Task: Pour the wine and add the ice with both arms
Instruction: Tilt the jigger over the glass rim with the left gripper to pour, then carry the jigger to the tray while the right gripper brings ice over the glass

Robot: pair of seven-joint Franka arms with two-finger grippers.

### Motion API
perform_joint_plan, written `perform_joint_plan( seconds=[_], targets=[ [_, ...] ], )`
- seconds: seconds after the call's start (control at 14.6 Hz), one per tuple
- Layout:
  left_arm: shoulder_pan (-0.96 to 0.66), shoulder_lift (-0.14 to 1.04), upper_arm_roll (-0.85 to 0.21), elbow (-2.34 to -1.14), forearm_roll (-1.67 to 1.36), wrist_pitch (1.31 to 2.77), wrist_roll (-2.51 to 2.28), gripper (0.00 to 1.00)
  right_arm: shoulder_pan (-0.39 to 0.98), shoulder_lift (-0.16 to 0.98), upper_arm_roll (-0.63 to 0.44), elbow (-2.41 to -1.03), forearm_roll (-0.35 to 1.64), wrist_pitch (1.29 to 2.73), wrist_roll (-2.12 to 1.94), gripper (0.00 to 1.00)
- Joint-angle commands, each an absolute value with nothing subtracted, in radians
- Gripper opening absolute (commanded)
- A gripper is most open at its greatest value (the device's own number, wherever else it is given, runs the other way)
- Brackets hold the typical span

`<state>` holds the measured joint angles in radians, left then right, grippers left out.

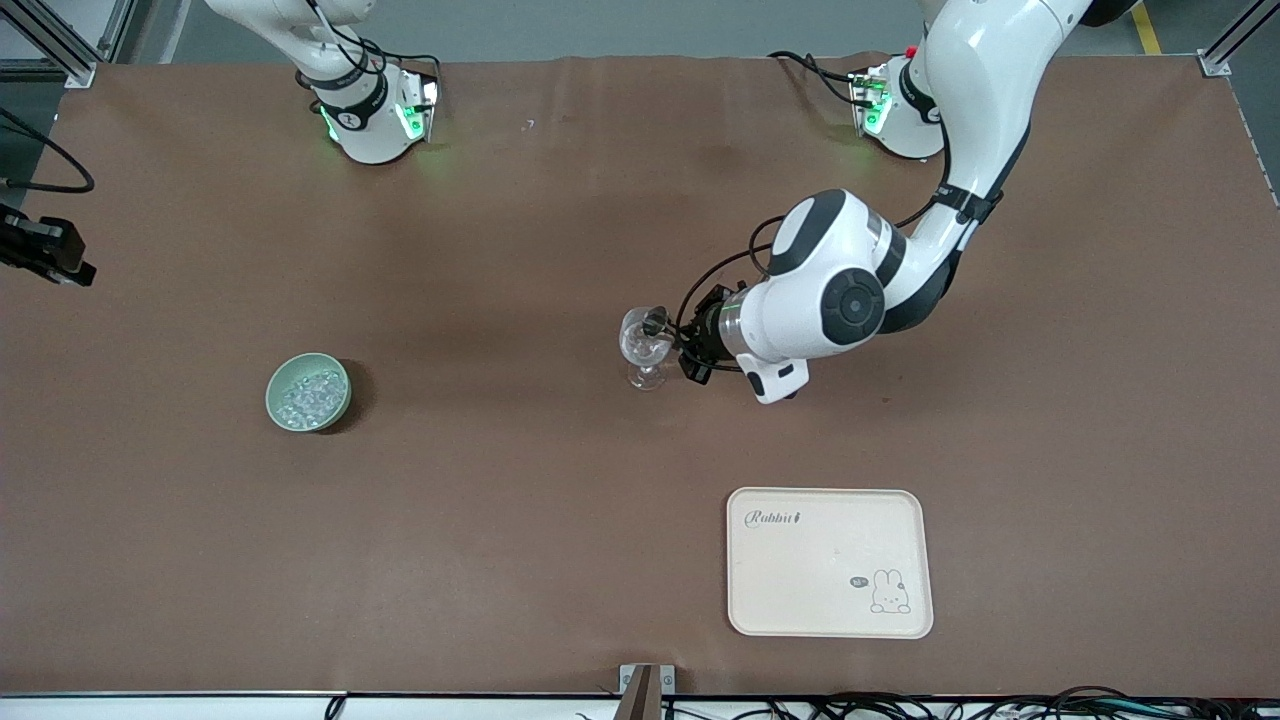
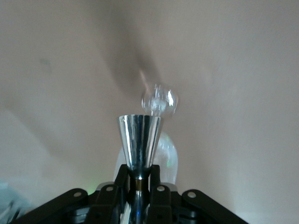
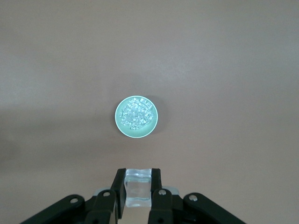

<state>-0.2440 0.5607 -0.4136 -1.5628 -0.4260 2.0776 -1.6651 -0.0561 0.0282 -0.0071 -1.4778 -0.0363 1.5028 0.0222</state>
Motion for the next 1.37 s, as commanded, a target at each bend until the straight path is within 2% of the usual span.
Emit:
perform_joint_plan(
  seconds=[0.0, 0.21, 0.34, 0.68, 0.89, 1.3],
  targets=[
    [-0.207, 0.548, -0.419, -1.575, -0.57, 2.05, -1.571, 0.0, -0.049, 0.017, -0.012, -1.491, -0.023, 1.499, 0.02, 0.01],
    [-0.146, 0.551, -0.419, -1.575, -0.63, 2.039, -1.526, 0.0, -0.035, 0.017, -0.012, -1.491, -0.023, 1.482, 0.031, 0.01],
    [-0.077, 0.583, -0.419, -1.531, -0.71, 2.039, -1.494, 0.0, 0.007, 0.017, -0.012, -1.489, -0.023, 1.457, 0.05, 0.0],
    [0.066, 0.727, -0.416, -1.392, -0.877, 2.046, -1.418, 0.01, 0.205, 0.02, -0.008, -1.482, -0.021, 1.447, 0.283, 0.0],
    [0.155, 0.836, -0.413, -1.341, -0.981, 2.054, -1.233, 0.0, 0.33, 0.067, 0.009, -1.477, 0.043, 1.46, 0.492, 0.0],
    [0.25, 0.998, -0.403, -1.29, -1.152, 2.111, -0.979, 0.01, 0.402, 0.26, 0.216, -1.427, 0.045, 1.638, 0.871, 0.0]
  ],
)
